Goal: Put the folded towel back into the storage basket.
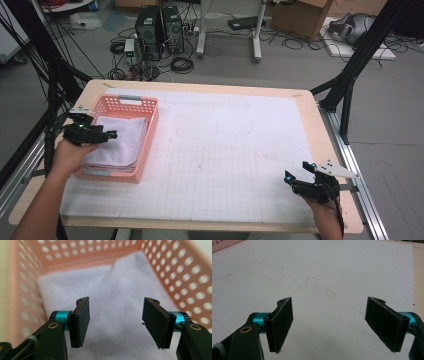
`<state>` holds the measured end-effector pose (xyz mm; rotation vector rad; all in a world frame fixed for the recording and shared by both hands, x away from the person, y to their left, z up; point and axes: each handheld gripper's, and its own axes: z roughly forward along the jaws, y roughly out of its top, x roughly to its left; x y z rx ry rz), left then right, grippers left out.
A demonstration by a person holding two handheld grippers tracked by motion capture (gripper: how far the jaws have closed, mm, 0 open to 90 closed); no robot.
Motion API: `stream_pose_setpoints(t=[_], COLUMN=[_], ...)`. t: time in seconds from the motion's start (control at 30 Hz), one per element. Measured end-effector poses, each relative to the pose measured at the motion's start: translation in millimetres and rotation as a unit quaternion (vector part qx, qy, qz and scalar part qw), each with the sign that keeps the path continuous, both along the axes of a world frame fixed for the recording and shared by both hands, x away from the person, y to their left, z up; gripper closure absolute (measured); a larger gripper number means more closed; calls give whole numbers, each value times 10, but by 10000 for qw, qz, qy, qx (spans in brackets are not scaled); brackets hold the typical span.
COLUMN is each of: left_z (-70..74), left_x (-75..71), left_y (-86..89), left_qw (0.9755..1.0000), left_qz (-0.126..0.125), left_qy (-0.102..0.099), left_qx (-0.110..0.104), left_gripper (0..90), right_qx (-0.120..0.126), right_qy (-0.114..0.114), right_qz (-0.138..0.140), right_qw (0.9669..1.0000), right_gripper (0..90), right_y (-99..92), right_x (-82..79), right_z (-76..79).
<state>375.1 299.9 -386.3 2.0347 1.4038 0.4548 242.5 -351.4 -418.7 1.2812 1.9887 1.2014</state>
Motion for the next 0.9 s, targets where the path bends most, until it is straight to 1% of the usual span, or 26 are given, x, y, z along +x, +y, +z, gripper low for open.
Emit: stream_pose_setpoints(t=[0.03, 0.07, 0.1, 0.13, 0.17, 0.23, 0.27, 0.37, 0.4, 0.43, 0.47, 0.5, 0.53, 0.57, 0.6, 0.63, 0.67, 0.73, 0.77, 0.8, 0.87, 0.9], left_z=[-47, -88, -138, -163, -191, -204, -216, -222, -211, -193, -176, -144, -124, -97, -72, -45, -18, 28, 60, 83, 135, 160], left_x=[37, 68, 101, 117, 131, 141, 156, 161, 155, 145, 129, 105, 89, 66, 35, 2, -37, -100, -145, -171, -242, -277], left_y=[-42, -83, -135, -162, -193, -211, -220, -229, -224, -212, -209, -198, -196, -190, -193, -192, -202, -225, -249, -265, -312, -348], left_qw=[9998, 9994, 9987, 9982, 9979, 9979, 9981, 9990, 9994, 9998, 9997, 9987, 9978, 9961, 9934, 9909, 9867, 9804, 9743, 9713, 9601, 9547], left_qz=[10, 28, 41, 24, 22, 40, 68, 43, 65, 82, 139, 160, 167, 143, 162, 137, 107, 94, 68, 44, -59, -62], left_qy=[174, 307, 461, 534, 542, 533, 524, 401, 306, 193, -2, -226, -341, -486, -673, -853, -1052, -1373, -1572, -1675, -1971, -2097], left_qx=[64, 171, 231, 276, 355, 365, 329, 216, 133, 18, -184, -432, -543, -726, -920, -1036, -1235, -1412, -1611, -1688, -1985, -2109], left_gripper=[392, 392, 389, 387, 381, 379, 377, 373, 370, 368, 365, 357, 356, 349, 350, 347, 343, 313, 301, 287, 256, 242], right_qx=[-8, -5, -1, -19, -6, 4, 7, -2, -11, 9, 1, 6, 15, 23, 54, 71, 61, 67, 64, 74, 74, 79], right_qy=[-4, 3, 3, -17, -13, 1, -5, 9, -4, -6, 6, -20, -22, -41, -50, -33, -51, -61, -72, -61, -84, -91], right_qz=[3, 2, 4, 9, -1, -3, -5, 22, 33, 35, 28, 30, 12, 10, -6, -20, -26, -33, -33, -45, -48, -48], right_qw=[10000, 10000, 10000, 10000, 10000, 10000, 10000, 10000, 10000, 10000, 10000, 10000, 10000, 10000, 10000, 10000, 10000, 10000, 9999, 9999, 9999, 9999], right_gripper=[214, 213, 213, 213, 213, 213, 213, 213, 213, 213, 213, 214, 213, 213, 213, 213, 213, 213, 213, 213, 213, 213], right_y=[2, 2, -1, -10, -12, -15, -21, -13, -8, -4, -4, -9, -17, -24, -32, -39, -47, -59, -63, -69, -79, -83], right_x=[1, 0, 0, 4, 3, 1, 1, 6, 9, 8, 3, 2, -3, -3, -6, -13, -16, -30, -35, -46, -49, -51], right_z=[0, 0, 0, -2, -2, -1, -4, -6, -6, -4, 1, 3, 8, 10, 11, 15, 17, 24, 25, 29, 30, 31])
